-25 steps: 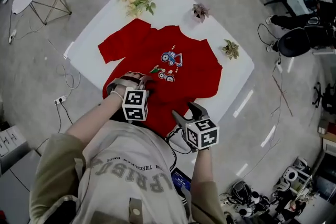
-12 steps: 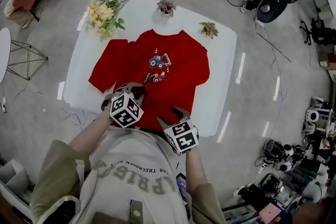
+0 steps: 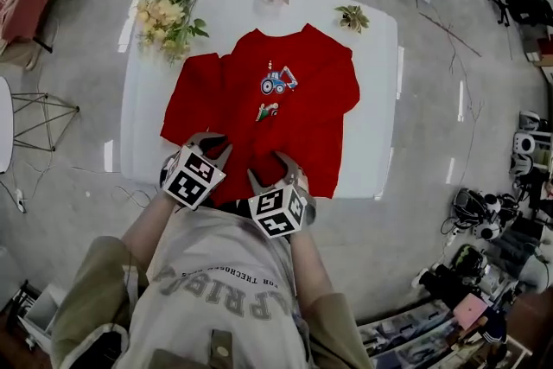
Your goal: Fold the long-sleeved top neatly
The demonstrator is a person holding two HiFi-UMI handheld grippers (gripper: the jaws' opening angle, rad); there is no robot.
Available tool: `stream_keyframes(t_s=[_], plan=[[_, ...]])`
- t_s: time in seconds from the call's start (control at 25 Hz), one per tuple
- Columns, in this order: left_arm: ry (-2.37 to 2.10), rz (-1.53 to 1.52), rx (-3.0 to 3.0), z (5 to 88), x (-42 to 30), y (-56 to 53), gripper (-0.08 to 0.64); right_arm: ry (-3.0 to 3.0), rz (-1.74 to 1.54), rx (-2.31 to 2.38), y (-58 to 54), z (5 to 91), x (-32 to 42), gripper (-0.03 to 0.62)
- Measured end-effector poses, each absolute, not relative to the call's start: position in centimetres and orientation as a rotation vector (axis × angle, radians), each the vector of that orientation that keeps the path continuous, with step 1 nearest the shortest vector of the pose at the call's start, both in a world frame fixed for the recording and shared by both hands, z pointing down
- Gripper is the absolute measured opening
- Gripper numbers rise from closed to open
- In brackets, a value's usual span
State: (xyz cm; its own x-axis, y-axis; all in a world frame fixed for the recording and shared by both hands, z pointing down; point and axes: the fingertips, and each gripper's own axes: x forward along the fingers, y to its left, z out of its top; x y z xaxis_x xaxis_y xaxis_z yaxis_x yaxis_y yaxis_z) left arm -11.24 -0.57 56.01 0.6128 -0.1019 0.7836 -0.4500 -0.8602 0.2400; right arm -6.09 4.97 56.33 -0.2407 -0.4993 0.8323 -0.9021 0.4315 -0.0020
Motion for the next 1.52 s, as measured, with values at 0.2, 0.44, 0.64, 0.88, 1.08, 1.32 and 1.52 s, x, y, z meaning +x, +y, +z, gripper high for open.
stream_keyframes(t_s=[0.2, 0.44, 0.64, 0.88, 1.08, 1.32, 1.52], plan=[[-0.425, 1.264, 2.514, 55.6, -12.3, 0.4, 0.043, -1.818, 0.439, 1.308, 2.3, 55.2, -4.7, 0.019], [-0.521, 1.247, 2.406, 56.0, -14.5, 3.1, 0.044, -1.905, 0.382, 1.082, 2.7, 53.9, -5.3, 0.009], [-0.689, 1.224, 2.279, 56.9, -15.9, 4.4, 0.059, -2.03, 0.567, 0.782, 4.8, 58.3, -6.5, 0.052], [-0.93, 1.146, 2.223, 54.9, -15.9, 3.6, 0.072, -2.264, 0.66, 0.834, 0.5, 53.6, -4.6, 0.153], [-1.035, 1.115, 2.162, 54.6, -14.5, 4.0, 0.099, -2.12, 0.589, 0.532, 0.3, 60.1, -7.3, 0.155], [-1.172, 1.093, 2.112, 53.7, -16.5, 3.5, 0.13, -2.3, 0.664, 0.536, -1.7, 54.3, -4.2, 0.156], [-1.27, 1.154, 2.123, 52.9, -20.4, -0.1, 0.138, -2.378, 0.715, 0.708, -8.5, 49.1, 0.4, 0.281]])
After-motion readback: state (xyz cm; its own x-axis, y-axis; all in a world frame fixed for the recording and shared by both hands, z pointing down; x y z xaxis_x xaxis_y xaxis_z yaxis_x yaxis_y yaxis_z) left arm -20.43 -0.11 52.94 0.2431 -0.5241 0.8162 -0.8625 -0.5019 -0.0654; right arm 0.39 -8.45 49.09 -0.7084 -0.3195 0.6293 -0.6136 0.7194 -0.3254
